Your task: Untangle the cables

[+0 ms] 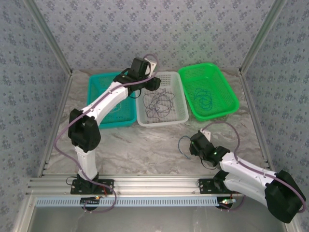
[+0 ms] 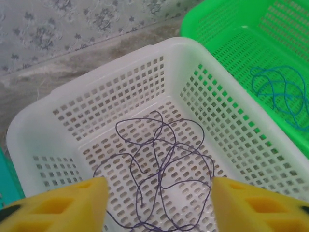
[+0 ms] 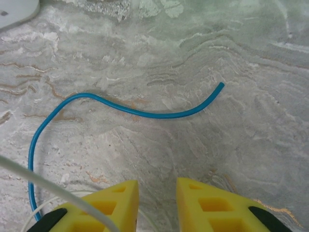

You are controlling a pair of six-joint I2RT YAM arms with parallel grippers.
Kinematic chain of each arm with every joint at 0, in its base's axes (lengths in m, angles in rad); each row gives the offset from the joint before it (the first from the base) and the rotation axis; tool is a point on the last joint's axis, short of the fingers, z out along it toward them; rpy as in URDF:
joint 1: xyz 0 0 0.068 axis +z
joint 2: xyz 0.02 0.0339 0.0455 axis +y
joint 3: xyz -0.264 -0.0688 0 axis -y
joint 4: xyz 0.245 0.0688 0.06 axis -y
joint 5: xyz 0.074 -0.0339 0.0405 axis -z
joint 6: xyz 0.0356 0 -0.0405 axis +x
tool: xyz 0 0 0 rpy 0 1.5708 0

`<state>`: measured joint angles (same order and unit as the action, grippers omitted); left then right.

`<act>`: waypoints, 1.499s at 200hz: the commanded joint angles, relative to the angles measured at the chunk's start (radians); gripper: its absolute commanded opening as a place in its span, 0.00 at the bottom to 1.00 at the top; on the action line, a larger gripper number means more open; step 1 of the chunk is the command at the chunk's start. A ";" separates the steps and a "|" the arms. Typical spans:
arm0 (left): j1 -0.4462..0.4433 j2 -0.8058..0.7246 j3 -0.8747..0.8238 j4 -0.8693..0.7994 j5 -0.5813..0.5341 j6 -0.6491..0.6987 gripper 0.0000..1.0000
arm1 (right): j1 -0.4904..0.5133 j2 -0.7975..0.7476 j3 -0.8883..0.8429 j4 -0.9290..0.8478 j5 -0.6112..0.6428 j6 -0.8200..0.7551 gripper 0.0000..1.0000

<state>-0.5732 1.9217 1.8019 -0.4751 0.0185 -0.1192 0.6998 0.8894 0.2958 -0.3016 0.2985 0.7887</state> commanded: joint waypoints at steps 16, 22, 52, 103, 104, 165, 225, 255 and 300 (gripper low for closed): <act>-0.019 -0.124 -0.118 0.070 -0.050 -0.028 0.81 | -0.002 -0.064 0.049 -0.086 0.007 -0.006 0.35; -0.028 -0.145 -0.141 0.083 -0.058 -0.023 0.85 | -0.002 -0.073 0.051 -0.096 0.008 -0.008 0.36; -0.098 -0.251 -0.269 0.151 -0.124 -0.001 0.93 | -0.002 -0.105 0.057 -0.119 0.021 -0.007 0.29; -0.154 -0.470 -0.580 0.321 -0.107 -0.050 0.93 | -0.001 -0.129 0.134 -0.168 -0.017 -0.066 0.09; -0.155 -0.473 -0.586 0.322 -0.106 -0.051 0.93 | -0.001 -0.130 0.136 -0.167 -0.020 -0.068 0.09; -0.187 -0.586 -0.807 0.409 0.010 -0.096 0.91 | -0.001 -0.152 0.308 -0.154 -0.156 -0.211 0.05; -0.278 -0.583 -0.882 0.469 0.067 -0.089 0.88 | -0.003 -0.134 0.487 -0.212 -0.243 -0.311 0.05; -0.301 -0.598 -0.911 0.530 0.069 -0.101 0.88 | -0.002 -0.119 0.543 -0.212 -0.267 -0.328 0.05; -0.326 -0.646 -0.979 0.598 0.067 -0.091 0.88 | -0.004 -0.085 0.644 -0.230 -0.269 -0.358 0.05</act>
<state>-0.8829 1.3193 0.8543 0.0422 0.0711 -0.2108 0.6998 0.7940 0.8677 -0.5056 0.0471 0.4690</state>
